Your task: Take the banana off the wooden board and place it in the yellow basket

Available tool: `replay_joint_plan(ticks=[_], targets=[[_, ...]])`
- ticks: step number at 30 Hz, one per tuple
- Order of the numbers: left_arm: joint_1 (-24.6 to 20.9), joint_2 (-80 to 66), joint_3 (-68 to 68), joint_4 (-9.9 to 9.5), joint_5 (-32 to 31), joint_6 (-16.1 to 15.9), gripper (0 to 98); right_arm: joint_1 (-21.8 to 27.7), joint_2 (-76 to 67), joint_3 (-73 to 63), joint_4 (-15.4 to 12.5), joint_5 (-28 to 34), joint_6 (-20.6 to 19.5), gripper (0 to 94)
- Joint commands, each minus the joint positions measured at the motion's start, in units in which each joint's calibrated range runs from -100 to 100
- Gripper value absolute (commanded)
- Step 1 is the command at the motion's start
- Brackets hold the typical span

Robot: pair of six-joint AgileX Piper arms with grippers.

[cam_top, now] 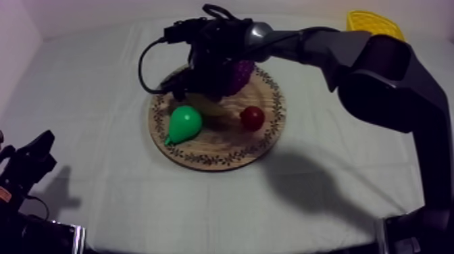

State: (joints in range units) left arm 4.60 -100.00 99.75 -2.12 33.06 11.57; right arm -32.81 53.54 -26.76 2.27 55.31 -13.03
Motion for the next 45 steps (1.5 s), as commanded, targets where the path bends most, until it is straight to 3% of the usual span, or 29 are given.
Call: replay_joint_plan(ticks=[1, 6, 10, 24, 33, 45], targets=[[0.0, 0.0, 0.0, 0.0, 0.0, 0.0, 0.1, 0.0, 0.4, -0.1, 0.3, 0.1, 0.1, 39.5], [0.0, 0.0, 0.0, 0.0, 0.0, 0.0, 0.1, 0.0, 0.6, -0.2, 1.0, -0.2, 0.4, 14.4], [0.0, 0.0, 0.0, 0.0, 0.0, 0.0, 0.1, 0.0, -0.8, 1.5, 1.5, -1.0, 0.3, 6.2], [0.0, 0.0, 0.0, 0.0, 0.0, 0.0, 0.1, 5.0, -26.5, 19.0, 0.1, -4.6, 2.5, 3.8], [0.0, 0.0, 0.0, 0.0, 0.0, 0.0, 0.1, 13.6, -37.9, 26.8, 1.8, -7.3, 2.4, 3.5], [0.0, 0.0, 0.0, 0.0, 0.0, 0.0, 0.1, 25.3, -36.3, 28.7, 5.1, -12.0, 1.8, 3.4]])
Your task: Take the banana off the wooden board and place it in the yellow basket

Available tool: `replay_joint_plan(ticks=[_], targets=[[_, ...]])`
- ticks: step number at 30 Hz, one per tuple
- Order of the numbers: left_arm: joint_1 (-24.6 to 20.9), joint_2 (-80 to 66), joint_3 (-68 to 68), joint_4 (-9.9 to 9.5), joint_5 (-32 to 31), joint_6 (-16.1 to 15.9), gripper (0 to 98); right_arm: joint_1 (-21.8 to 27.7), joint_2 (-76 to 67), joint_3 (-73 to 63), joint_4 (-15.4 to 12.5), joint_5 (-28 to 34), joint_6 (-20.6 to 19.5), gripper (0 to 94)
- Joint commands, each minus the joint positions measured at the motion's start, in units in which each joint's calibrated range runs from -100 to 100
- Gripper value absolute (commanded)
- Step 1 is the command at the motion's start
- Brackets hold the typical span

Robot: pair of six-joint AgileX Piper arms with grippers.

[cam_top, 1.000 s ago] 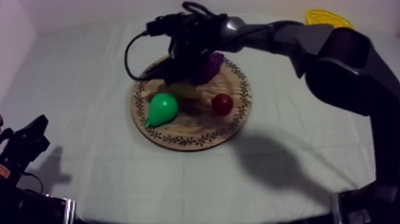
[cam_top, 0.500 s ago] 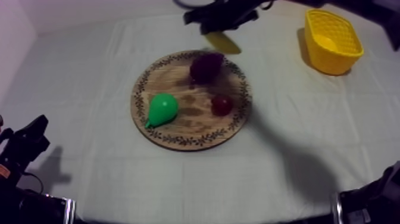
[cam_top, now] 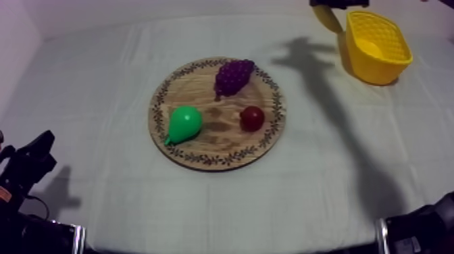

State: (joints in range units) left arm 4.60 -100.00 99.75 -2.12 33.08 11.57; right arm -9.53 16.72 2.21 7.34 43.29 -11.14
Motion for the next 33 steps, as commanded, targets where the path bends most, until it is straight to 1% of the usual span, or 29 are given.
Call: replay_joint_plan(ticks=[1, 9, 16, 18, 23, 28, 30, 33], targets=[[0.0, 0.0, 0.0, 0.0, 0.0, 0.0, 0.1, 2.8, 1.1, -0.7, 0.2, -0.3, -0.1, 3.3], [0.0, 0.0, 0.0, 0.0, 0.0, 0.0, 0.1, 7.8, 6.3, -6.6, 1.7, -0.7, -0.9, 3.3], [0.0, 0.0, 0.0, 0.0, 0.0, 0.0, 0.1, 10.5, 10.7, -11.2, 4.5, -0.9, -3.3, 5.4], [0.0, 0.0, 0.0, 0.0, 0.0, 0.0, 0.1, 11.0, 11.6, -11.4, 5.1, -1.2, -3.8, 9.1], [0.0, 0.0, 0.0, 0.0, 0.0, 0.0, 0.1, 12.0, 12.5, -10.7, 5.9, -1.3, -5.0, 22.7], [0.0, 0.0, 0.0, 0.0, 0.0, 0.0, 0.1, 12.6, 10.7, -8.3, 5.7, -1.3, -5.1, 34.6], [0.0, 0.0, 0.0, 0.0, 0.0, 0.0, 0.1, 12.8, 9.0, -6.6, 5.4, -1.5, -4.8, 37.6], [0.0, 0.0, 0.0, 0.0, 0.0, 0.0, 0.1, 13.0, 6.2, -4.0, 4.9, -1.7, -4.2, 39.7]])
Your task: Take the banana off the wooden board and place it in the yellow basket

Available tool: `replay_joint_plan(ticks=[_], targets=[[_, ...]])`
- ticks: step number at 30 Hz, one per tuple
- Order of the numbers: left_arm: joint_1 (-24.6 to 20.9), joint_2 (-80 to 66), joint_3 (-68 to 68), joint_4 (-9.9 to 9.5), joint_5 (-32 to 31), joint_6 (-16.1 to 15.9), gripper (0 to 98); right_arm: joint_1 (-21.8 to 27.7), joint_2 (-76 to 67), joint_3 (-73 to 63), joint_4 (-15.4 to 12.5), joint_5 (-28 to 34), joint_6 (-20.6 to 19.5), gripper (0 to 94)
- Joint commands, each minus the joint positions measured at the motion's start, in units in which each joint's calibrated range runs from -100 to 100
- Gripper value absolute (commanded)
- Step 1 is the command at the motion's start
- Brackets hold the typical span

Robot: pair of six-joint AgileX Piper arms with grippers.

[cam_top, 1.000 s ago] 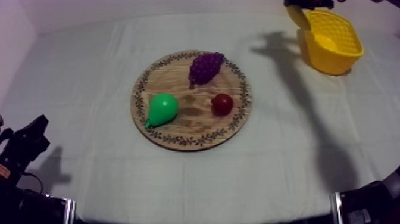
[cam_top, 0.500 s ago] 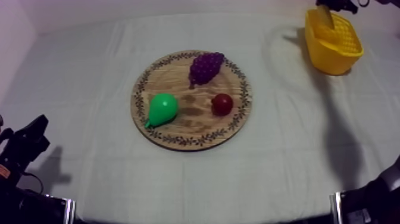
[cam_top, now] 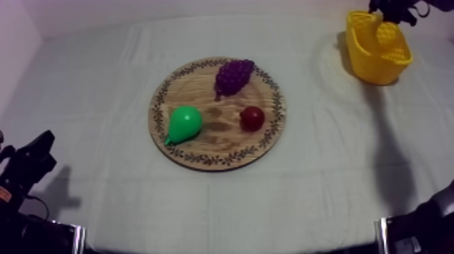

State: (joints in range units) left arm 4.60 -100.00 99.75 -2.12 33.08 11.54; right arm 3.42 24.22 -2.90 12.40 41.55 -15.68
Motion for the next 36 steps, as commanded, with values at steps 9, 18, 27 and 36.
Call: replay_joint_plan(ticks=[9, 18, 27, 36], targets=[[0.0, 0.0, 0.0, 0.0, 0.0, 0.0, 0.1, 0.3, -14.5, 13.0, -2.7, -1.7, 4.0, 36.2], [0.0, 0.0, 0.0, 0.0, 0.0, 0.0, 0.1, -3.3, -39.2, 32.9, -4.3, -2.4, 6.4, 13.9], [0.0, 0.0, 0.0, 0.0, 0.0, 0.0, 0.1, -4.9, -65.5, 58.2, -6.8, -4.9, 9.4, 1.5], [0.0, 0.0, 0.0, 0.0, 0.0, 0.0, 0.1, -1.9, -92.3, 83.5, -8.7, -6.0, 11.9, 0.3]])
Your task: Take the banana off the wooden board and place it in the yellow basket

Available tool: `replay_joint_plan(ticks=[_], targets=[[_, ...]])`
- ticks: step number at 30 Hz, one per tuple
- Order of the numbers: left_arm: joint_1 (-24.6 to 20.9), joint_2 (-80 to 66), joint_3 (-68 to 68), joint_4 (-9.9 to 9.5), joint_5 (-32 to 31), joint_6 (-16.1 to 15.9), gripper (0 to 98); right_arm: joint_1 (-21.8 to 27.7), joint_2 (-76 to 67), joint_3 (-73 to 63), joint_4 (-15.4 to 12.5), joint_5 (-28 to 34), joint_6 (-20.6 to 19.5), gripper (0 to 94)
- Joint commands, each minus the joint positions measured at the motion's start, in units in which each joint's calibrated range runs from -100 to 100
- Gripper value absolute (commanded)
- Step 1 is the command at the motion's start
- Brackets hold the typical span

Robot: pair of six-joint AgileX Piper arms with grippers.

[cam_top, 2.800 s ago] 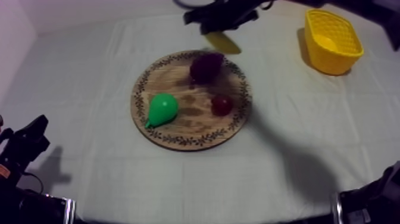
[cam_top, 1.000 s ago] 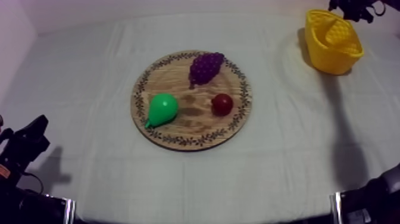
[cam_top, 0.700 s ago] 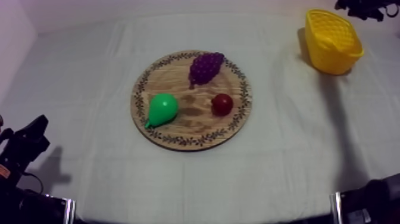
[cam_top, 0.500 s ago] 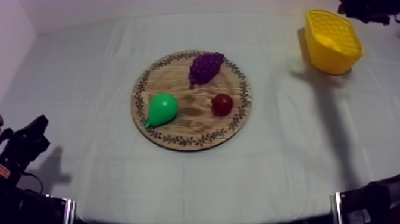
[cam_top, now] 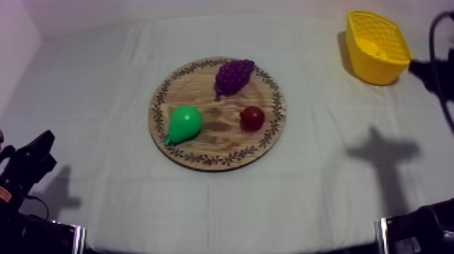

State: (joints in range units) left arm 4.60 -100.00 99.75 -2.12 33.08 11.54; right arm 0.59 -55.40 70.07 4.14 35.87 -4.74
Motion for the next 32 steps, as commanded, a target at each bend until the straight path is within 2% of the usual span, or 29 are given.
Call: replay_joint_plan(ticks=[1, 10, 13, 17, 22, 24, 32], targets=[[0.0, 0.0, 0.0, 0.0, 0.0, 0.0, 0.1, 1.6, -15.3, 12.6, -0.9, -0.3, 1.7, 0.3], [0.0, 0.0, 0.0, 0.0, 0.0, 0.0, 0.1, 5.0, -32.3, 27.4, -4.4, 0.3, 6.5, 0.2], [0.0, 0.0, 0.0, 0.0, 0.0, 0.0, 0.1, 6.3, -34.9, 28.8, -5.2, 1.6, 6.6, 0.2], [0.0, 0.0, 0.0, 0.0, 0.0, 0.0, 0.1, 7.6, -37.5, 29.1, -5.4, 3.5, 7.1, 0.3], [0.0, 0.0, 0.0, 0.0, 0.0, 0.0, 0.1, 8.8, -39.8, 29.5, -5.4, 2.4, 14.3, 0.3], [0.0, 0.0, 0.0, 0.0, 0.0, 0.0, 0.1, 9.6, -40.1, 29.5, -5.4, 2.3, 16.1, 0.3], [0.0, 0.0, 0.0, 0.0, 0.0, 0.0, 0.1, 11.2, -40.3, 29.6, -5.4, 2.2, 16.6, 0.3]])
